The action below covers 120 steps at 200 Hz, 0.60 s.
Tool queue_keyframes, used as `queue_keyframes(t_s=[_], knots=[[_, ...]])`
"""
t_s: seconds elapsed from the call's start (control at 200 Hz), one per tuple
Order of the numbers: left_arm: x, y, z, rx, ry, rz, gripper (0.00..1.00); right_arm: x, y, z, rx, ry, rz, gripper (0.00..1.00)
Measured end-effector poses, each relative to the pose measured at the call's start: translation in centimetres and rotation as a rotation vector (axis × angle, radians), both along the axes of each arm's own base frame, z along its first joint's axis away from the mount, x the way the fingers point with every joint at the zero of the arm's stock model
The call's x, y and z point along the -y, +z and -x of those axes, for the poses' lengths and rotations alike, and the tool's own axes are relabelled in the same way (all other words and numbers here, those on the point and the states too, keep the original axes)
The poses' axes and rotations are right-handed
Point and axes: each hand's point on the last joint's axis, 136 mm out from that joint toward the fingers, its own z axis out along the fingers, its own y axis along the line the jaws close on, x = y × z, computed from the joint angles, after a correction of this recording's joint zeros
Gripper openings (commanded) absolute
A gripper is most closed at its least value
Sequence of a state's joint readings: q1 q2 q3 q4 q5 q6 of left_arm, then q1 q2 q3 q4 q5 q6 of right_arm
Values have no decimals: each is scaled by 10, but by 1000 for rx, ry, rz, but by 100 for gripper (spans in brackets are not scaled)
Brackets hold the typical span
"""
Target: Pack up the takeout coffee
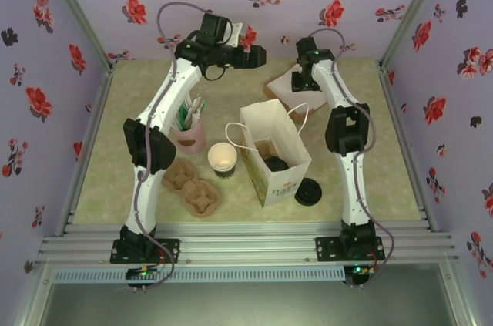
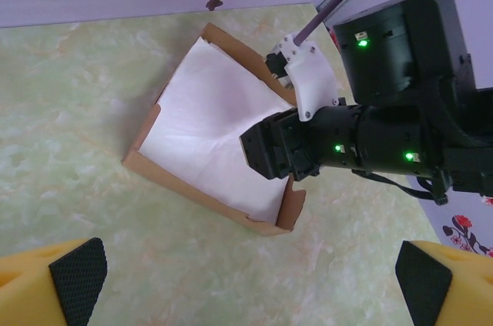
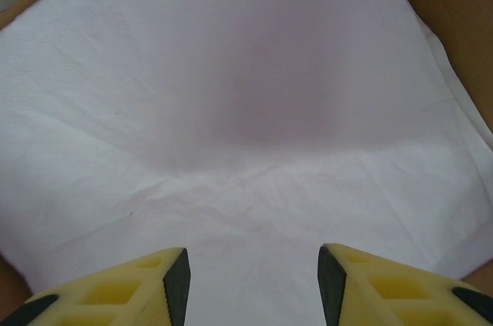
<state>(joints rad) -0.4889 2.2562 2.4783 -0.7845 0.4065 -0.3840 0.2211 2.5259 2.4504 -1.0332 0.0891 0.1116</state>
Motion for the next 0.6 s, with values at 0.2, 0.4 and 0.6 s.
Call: queue_keyframes(t_s=[0.2, 0.4, 0.6], knots=[[2, -3, 1, -7, -6, 0, 99, 0, -12, -10, 2, 12, 14, 50], [2, -2, 1, -4, -7, 2, 99, -1, -28, -13, -13, 27, 24, 50], [2, -2, 1, -5, -10, 4, 99, 1, -44, -12, -40, 25, 29, 48]])
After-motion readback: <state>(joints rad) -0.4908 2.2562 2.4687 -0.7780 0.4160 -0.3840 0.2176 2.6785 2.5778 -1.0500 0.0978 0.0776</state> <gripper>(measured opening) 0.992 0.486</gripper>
